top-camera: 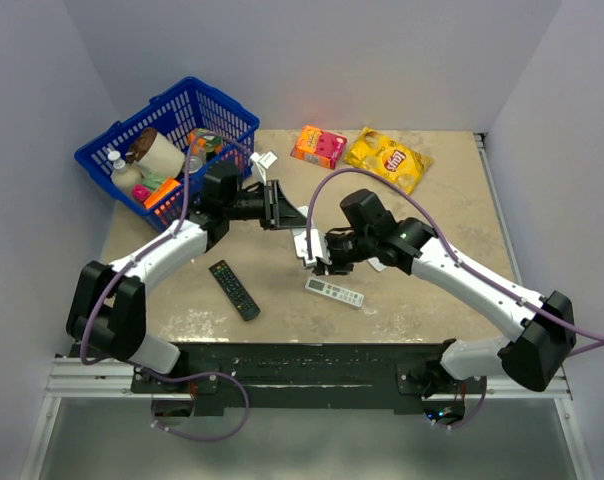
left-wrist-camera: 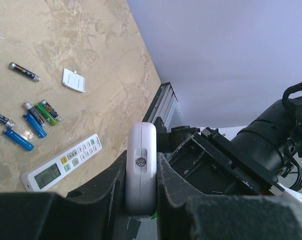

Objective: Load the batteries into the remote control
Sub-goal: Load the battery into the remote control.

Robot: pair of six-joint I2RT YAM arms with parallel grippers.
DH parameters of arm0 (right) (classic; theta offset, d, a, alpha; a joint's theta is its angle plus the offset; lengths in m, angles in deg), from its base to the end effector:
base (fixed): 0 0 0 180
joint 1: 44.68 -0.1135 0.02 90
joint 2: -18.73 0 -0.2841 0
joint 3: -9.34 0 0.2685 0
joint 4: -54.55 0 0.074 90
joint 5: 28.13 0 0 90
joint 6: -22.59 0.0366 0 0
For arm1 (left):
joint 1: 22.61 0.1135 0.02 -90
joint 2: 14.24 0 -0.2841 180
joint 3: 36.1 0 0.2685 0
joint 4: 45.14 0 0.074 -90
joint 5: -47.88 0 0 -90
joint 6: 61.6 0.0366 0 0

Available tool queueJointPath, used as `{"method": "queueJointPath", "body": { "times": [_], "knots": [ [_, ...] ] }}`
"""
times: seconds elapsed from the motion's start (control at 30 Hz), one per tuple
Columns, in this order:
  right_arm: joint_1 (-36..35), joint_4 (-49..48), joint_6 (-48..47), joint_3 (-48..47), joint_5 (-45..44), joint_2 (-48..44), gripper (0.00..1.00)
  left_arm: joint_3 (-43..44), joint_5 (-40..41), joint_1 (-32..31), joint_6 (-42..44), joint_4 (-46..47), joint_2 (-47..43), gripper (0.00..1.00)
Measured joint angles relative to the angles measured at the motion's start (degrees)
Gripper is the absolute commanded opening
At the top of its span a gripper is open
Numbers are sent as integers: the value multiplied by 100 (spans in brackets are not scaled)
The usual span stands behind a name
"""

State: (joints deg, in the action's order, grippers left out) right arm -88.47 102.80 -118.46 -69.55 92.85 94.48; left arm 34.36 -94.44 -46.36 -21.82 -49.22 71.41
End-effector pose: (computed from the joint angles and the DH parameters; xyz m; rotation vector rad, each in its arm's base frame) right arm 0.1981 0.2160 0.3289 -1.8484 1.3454 0.5688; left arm 0.3074 -0.1669 0.2946 0.2261 2.1566 -1.6776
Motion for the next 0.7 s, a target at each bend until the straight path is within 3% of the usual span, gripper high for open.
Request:
{"method": "queueJointPath", "body": {
  "times": [0.7],
  "knots": [
    [35,26,59,0,-22,4,42,-293,-26,44,-487,584,79,0]
  ]
}}
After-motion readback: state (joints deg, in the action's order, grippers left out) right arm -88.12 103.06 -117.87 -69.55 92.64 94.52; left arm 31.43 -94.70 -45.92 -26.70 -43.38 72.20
